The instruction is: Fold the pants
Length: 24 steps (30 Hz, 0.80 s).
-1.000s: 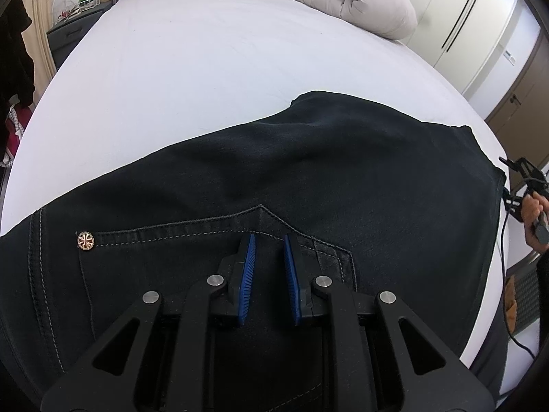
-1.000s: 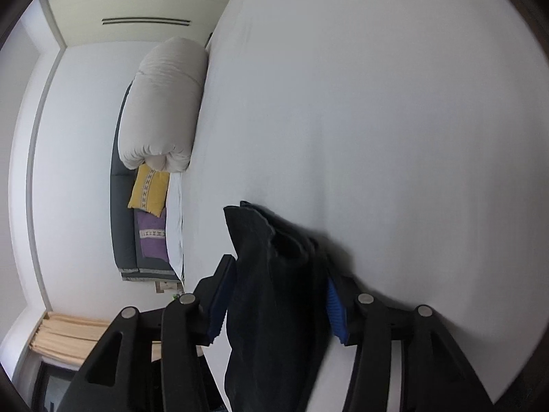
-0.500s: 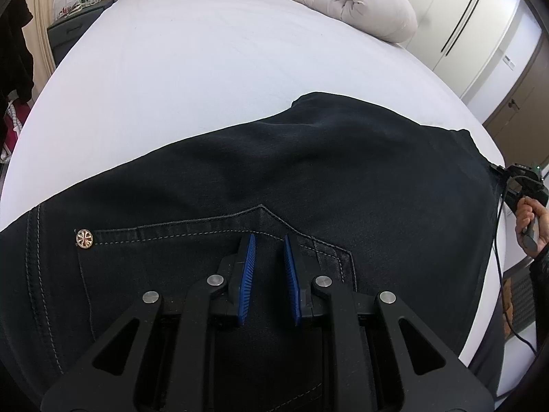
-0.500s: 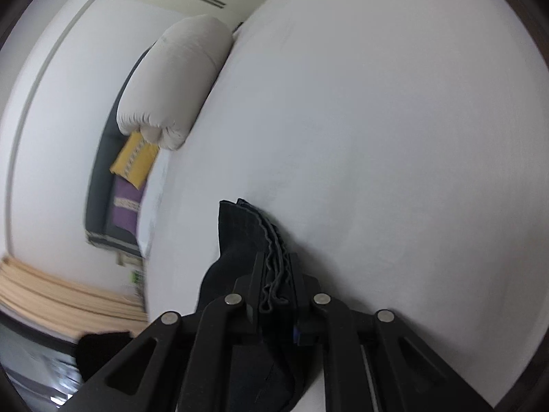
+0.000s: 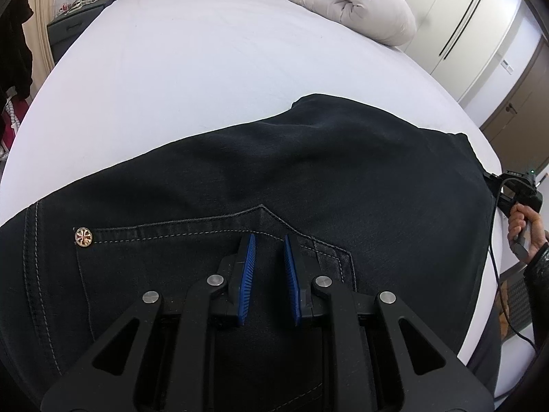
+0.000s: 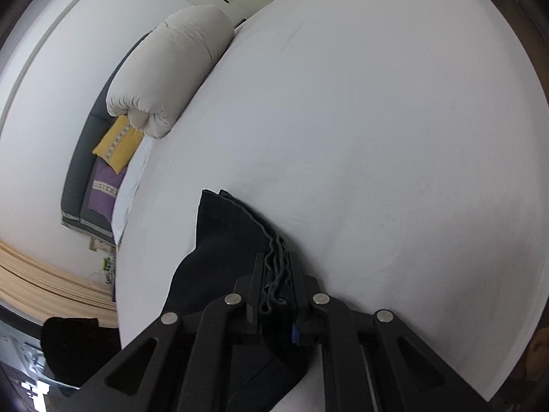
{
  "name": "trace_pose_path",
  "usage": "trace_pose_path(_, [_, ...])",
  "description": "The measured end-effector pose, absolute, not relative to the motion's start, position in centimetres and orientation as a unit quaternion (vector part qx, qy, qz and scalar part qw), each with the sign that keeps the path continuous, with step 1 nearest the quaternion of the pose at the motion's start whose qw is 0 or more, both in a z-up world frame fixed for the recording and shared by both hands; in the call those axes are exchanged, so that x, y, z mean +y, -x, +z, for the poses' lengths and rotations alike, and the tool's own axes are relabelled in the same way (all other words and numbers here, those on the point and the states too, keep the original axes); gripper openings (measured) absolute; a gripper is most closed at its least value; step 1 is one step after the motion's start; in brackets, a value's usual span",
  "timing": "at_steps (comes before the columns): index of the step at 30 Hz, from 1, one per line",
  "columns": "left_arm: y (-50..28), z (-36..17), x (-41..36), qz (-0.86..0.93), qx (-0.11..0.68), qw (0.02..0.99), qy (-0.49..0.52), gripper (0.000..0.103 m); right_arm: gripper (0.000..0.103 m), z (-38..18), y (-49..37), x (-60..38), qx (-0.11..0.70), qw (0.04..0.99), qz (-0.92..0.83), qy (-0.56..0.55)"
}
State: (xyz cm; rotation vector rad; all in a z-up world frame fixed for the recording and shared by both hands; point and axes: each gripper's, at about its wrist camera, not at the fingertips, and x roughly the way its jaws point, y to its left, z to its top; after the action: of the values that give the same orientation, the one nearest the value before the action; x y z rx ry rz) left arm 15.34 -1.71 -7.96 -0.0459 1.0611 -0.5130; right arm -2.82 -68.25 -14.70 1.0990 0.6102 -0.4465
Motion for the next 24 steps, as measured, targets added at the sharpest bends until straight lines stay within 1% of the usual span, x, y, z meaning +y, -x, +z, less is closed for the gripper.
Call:
trace_pose_path(9, [-15.2,-7.9,-1.9,-0.241,0.500,0.832,0.018,0.017,0.011,-13.9,2.6,-67.8,0.295,0.797,-0.221,-0.478])
trace_pose_path(12, [-15.3,-7.7,-2.0,-0.240,0.502,0.831,0.018,0.017,0.011,-13.0,2.1,-66.9,0.309,0.808,-0.231,-0.445])
trace_pose_path(15, [-15.4,-7.5,-2.4,-0.236,0.505,0.830,0.012,0.017,0.011,-11.0,0.6,-64.1,0.334,0.838,-0.222,-0.371])
trace_pose_path(18, [-15.5,-6.6,-3.0,-0.223,0.512,0.829,0.014,0.017,0.011,-8.0,-1.8,-58.5,0.366,0.877,-0.185,-0.253])
trace_pose_path(20, [-15.6,-5.5,-3.3,-0.232,0.510,0.827,0.047,0.017,0.011,-6.8,-3.1,-52.9,0.383,0.900,-0.141,-0.151])
trace_pose_path(22, [-15.7,-4.6,-3.9,-0.246,0.503,0.826,0.067,0.017,0.011,-7.5,-3.9,-48.6,0.404,0.905,-0.120,-0.062])
trace_pose_path(24, [-15.9,-4.0,-5.2,-0.267,0.506,0.815,0.088,0.018,0.012,-10.2,-4.8,-45.7,0.437,0.893,-0.100,-0.017])
